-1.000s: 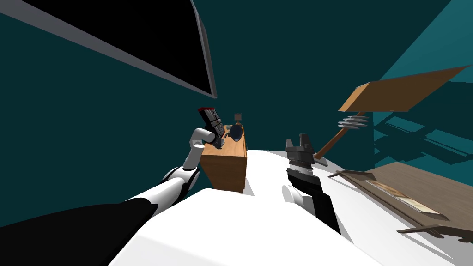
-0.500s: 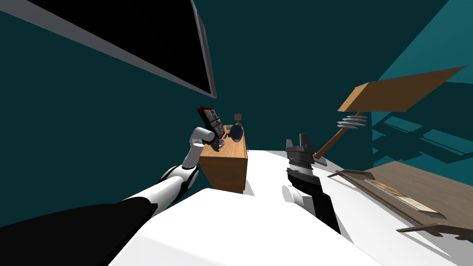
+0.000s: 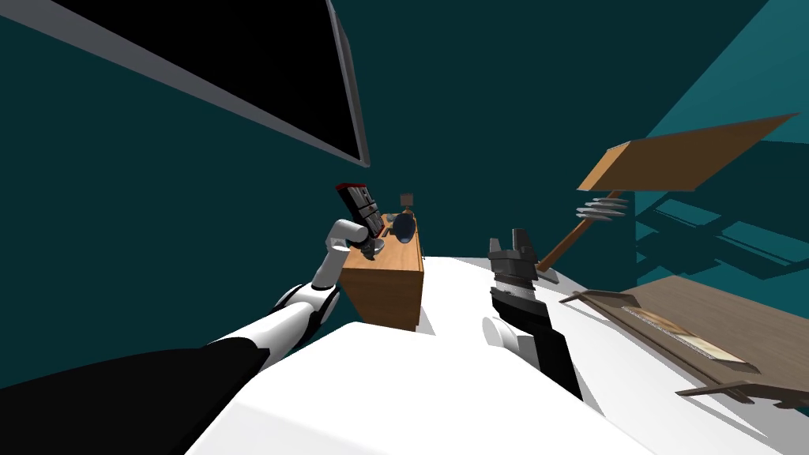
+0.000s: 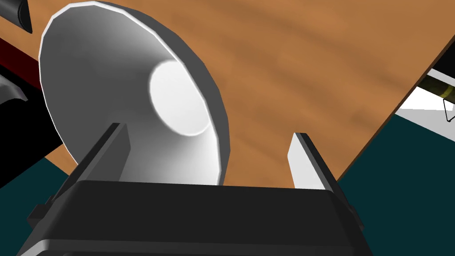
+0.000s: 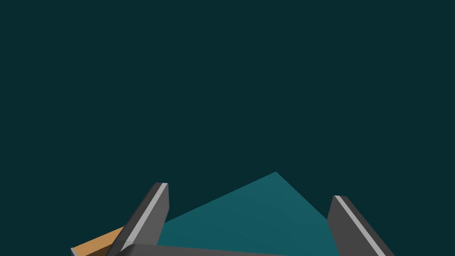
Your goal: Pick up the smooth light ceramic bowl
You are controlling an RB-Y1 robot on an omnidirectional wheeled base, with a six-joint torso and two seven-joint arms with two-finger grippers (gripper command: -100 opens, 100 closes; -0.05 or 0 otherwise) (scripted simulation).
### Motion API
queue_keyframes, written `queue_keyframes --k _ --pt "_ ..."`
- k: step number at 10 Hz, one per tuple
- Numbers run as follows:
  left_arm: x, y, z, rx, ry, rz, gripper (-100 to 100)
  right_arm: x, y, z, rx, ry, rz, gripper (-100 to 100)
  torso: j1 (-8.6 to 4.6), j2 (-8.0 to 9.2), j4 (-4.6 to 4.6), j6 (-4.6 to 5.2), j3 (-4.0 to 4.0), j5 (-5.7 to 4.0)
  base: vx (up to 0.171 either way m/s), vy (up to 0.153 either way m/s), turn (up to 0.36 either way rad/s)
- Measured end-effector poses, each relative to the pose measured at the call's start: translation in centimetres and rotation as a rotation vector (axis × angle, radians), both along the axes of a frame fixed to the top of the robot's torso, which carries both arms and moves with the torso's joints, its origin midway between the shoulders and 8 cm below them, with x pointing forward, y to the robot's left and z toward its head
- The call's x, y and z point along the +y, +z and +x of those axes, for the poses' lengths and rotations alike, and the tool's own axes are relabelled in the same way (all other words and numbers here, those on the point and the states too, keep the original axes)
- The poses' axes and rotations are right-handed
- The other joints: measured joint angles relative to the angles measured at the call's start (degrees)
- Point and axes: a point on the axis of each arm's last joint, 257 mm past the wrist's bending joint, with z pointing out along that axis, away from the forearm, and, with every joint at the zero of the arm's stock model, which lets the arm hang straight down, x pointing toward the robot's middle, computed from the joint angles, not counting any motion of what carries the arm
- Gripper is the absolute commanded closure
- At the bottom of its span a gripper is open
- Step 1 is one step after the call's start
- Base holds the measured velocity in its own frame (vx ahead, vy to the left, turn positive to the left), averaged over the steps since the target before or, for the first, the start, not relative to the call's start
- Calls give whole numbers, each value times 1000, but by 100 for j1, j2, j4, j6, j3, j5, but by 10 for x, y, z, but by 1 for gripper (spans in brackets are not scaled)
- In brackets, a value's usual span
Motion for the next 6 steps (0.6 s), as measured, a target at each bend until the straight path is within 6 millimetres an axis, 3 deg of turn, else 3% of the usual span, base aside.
queue_keyframes --k 2,3,6 --pt "1 -9 5 0 1 0 -100 0 0 0 0 0 0 0 0 1 0 0 0 0 0 -3 -4" --pt "1 -9 6 -2 0 0 100 0 0 0 0 0 0 0 1 1 1 0 1 0 0 0 0" --pt "2 -9 6 -3 2 0 100 0 0 0 0 0 0 0 2 -2 -2 3 -2 0 0 0 0"
